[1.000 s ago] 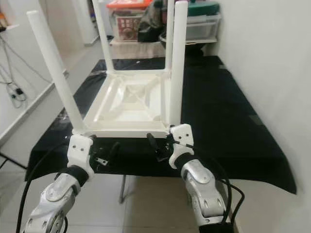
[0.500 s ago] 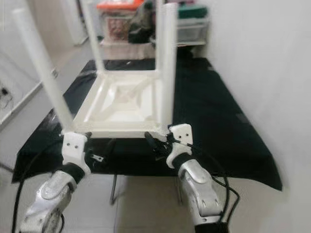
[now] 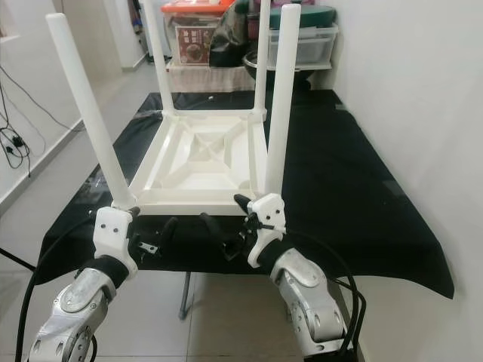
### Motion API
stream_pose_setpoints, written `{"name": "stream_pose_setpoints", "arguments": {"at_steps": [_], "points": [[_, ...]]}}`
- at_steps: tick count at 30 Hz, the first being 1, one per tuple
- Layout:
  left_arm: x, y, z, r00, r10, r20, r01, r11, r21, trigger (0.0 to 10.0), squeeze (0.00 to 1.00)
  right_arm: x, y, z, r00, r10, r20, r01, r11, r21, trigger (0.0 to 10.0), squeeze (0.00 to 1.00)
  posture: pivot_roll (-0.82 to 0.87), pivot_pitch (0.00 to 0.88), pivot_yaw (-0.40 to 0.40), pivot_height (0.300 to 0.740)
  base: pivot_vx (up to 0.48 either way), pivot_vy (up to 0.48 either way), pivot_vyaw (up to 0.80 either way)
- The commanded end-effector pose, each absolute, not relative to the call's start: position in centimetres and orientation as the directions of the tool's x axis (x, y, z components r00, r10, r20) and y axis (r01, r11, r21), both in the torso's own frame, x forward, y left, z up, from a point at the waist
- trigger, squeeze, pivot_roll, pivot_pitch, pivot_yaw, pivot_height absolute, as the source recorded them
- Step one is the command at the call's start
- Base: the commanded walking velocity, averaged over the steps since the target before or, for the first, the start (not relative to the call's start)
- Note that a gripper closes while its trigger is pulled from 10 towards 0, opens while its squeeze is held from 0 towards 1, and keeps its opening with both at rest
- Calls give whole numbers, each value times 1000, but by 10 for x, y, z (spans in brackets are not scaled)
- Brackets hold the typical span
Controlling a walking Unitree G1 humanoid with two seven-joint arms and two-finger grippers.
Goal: Building children table
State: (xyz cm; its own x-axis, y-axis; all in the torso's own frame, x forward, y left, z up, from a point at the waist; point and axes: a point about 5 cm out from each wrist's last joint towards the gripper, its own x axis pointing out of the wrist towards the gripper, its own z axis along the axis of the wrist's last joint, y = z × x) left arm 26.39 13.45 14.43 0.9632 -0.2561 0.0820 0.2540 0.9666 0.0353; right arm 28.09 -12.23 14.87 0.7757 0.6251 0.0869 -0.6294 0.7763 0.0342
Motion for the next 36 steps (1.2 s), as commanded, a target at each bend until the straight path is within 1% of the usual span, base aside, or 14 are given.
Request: {"name": "stream_pose_setpoints", "arguments": {"at_steps": [1, 4, 9, 13, 17, 20, 21, 24, 27, 28, 30, 32, 35, 36], "points": [[263, 135, 143, 960, -267, 80, 264, 964, 45, 10000, 0, 280, -122, 148, 786, 613, 84, -616, 788, 18, 10000, 0, -37, 34, 10, 740, 322, 0, 800], [262, 135, 143, 959, -272, 81, 270, 962, 42, 10000, 0, 281, -123, 144, 806, 587, 80, -590, 807, 19, 10000, 0, -38, 35, 9, 740, 350, 0, 721], [261, 134, 143, 957, -278, 79, 276, 960, 40, 10000, 0, 283, -125, 142, 811, 582, 57, -584, 810, 53, 10000, 0, -39, 37, 9, 740, 364, 0, 0], [261, 134, 144, 958, -274, 85, 272, 962, 29, 10000, 0, 279, -124, 145, 771, 631, 85, -637, 768, 73, 10000, 0, -38, 38, 11, 740, 355, 0, 0], [261, 133, 142, 955, -292, 61, 290, 956, 42, 10000, 0, 275, -123, 148, 731, 675, 96, -682, 728, 74, 10000, 0, -35, 39, 13, 740, 0, 0, 0], [258, 126, 142, 931, -360, 65, 355, 932, 77, 10000, 0, 265, -126, 155, 639, 763, 99, -769, 635, 72, 10000, 0, -38, 41, 15, 740, 0, 0, 0], [258, 126, 142, 931, -360, 65, 355, 932, 77, 10000, 0, 265, -126, 155, 639, 763, 99, -769, 635, 72, 10000, 0, -38, 41, 15, 740, 0, 0, 0], [256, 120, 141, 905, -422, 57, 417, 905, 88, 10000, 0, 260, -132, 170, 589, 798, 131, -808, 584, 75, 10000, 0, -44, 37, 11, 740, 0, 0, 0], [252, 115, 140, 871, -489, 51, 484, 870, 94, 10000, 0, 246, -138, 191, 495, 851, 175, -868, 490, 72, 10000, 0, -49, 35, 11, 740, 0, 0, -800], [252, 115, 140, 871, -489, 51, 484, 870, 94, 10000, 0, 246, -138, 191, 495, 851, 175, -868, 490, 72, 10000, 0, -49, 35, 11, 740, 0, 0, -800], [252, 115, 139, 866, -498, 51, 492, 865, 97, 10000, 0, 238, -138, 195, 440, 882, 168, -898, 436, 59, 10000, 0, -49, 34, 11, 740, 0, 0, -800], [252, 115, 139, 866, -498, 51, 492, 865, 97, 10000, 0, 238, -138, 195, 440, 882, 168, -898, 436, 59, 10000, 0, -49, 34, 11, 740, 0, 0, -800], [252, 115, 139, 864, -502, 50, 495, 863, 102, 10000, 0, 219, -134, 198, 310, 942, 129, -951, 309, 28, 10000, 0, -50, 33, 18, 740, 0, 0, -694], [252, 115, 139, 864, -502, 50, 495, 863, 102, 10000, 0, 219, -134, 198, 310, 942, 129, -951, 309, 28, 10000, 0, -50, 33, 18, 740, 0, 0, -481]]}}
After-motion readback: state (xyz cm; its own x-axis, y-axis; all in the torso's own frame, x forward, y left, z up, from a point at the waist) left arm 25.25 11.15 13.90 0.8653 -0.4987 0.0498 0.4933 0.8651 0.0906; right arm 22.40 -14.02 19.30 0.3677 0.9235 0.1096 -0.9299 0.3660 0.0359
